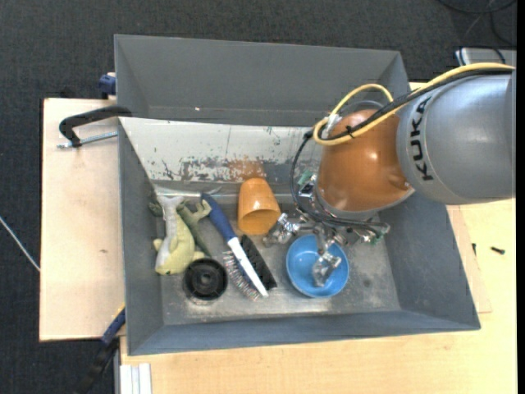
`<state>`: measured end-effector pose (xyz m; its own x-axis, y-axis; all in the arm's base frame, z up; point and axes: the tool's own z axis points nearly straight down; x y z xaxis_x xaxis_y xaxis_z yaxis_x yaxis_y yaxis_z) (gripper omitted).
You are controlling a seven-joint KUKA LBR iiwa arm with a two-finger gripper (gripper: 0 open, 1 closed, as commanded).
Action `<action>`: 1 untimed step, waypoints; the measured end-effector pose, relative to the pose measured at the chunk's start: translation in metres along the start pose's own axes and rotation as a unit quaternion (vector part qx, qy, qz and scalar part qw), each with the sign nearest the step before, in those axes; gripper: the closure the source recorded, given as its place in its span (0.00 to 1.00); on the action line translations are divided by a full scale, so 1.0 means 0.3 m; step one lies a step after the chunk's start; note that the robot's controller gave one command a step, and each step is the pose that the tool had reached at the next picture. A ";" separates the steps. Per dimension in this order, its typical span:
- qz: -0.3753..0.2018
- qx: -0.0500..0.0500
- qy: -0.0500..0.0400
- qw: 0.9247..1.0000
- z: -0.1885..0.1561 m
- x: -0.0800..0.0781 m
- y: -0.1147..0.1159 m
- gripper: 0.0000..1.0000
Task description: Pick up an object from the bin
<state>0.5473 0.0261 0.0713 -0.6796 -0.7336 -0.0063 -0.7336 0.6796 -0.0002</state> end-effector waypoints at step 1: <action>-0.004 0.005 -0.003 1.000 -0.021 -0.013 -0.006 1.00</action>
Offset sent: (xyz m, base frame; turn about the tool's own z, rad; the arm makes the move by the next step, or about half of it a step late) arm 0.0000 0.0000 0.0000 0.0000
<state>0.5513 0.0276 0.0776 -0.6739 -0.7387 -0.0120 -0.7386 0.6740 -0.0110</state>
